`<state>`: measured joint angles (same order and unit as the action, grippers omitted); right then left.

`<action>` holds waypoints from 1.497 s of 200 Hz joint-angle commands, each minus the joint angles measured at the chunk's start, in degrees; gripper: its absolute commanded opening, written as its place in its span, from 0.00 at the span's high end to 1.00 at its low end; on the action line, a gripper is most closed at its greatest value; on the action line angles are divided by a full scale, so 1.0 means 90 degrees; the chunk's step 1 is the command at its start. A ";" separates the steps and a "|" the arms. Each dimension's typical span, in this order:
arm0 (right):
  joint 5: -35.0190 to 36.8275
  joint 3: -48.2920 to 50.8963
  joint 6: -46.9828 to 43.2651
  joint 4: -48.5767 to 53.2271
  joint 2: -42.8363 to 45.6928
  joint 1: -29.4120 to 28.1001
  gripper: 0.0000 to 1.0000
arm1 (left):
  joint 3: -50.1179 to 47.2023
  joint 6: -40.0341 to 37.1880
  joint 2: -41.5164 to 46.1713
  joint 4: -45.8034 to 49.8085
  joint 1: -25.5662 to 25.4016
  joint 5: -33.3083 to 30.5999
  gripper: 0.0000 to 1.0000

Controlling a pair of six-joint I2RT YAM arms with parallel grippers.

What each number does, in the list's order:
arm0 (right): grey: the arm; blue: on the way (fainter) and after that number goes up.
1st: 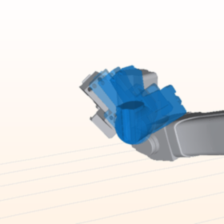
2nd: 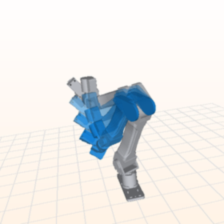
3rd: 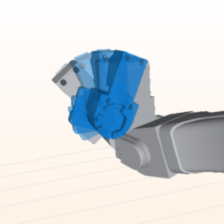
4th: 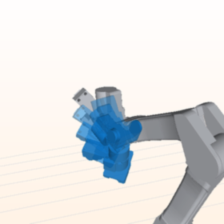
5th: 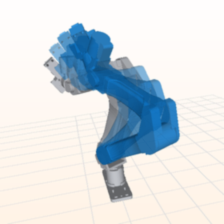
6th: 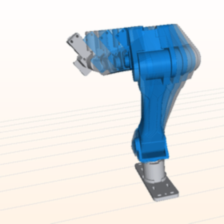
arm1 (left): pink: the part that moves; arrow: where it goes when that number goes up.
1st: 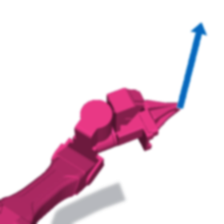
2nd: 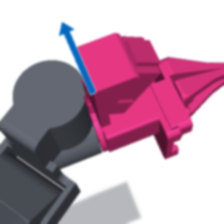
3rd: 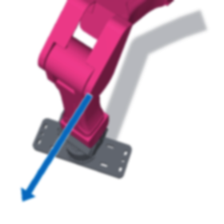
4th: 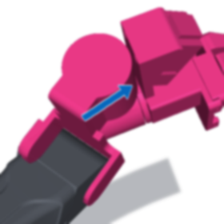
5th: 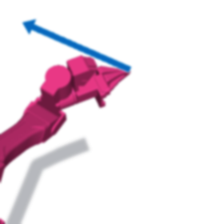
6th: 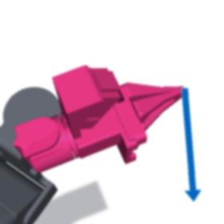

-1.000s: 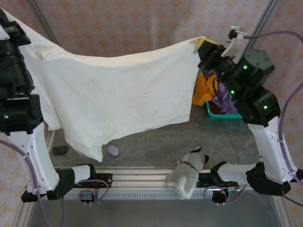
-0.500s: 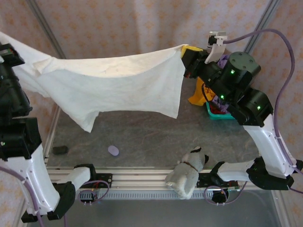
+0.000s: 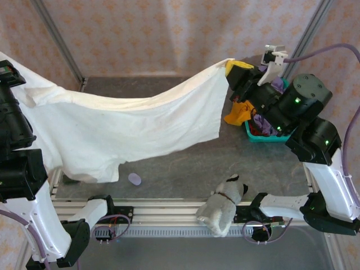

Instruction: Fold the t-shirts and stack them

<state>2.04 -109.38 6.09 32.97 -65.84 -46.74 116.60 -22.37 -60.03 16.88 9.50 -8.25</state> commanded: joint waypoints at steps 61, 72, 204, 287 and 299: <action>0.1509 0.0143 -0.0698 0.0139 -0.1010 0.0441 1.00 | 0.0114 0.0577 -0.2617 -0.0389 0.0020 0.0840 1.00; 0.1375 0.0147 -0.0402 0.0215 -0.1258 0.0858 1.00 | 0.0297 0.0764 -0.3153 -0.0484 0.0019 0.1000 1.00; -0.0725 -0.6366 0.0506 0.4239 -0.8321 0.3743 0.35 | 0.3415 0.2319 -0.8833 -0.0059 -0.0578 0.0749 0.00; -0.1191 -0.1429 0.0875 0.3746 -0.4754 0.3382 0.33 | 0.0766 0.3015 -0.5746 0.3978 -0.0466 -0.0153 0.00; -0.1303 -0.0825 0.1000 0.3872 -0.4373 0.3280 0.34 | 0.0049 0.3112 -0.5114 0.4597 -0.0389 0.0187 0.00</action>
<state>-7.75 -124.57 12.62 62.61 -110.54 -15.64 126.76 1.74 -114.74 41.50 4.54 -6.31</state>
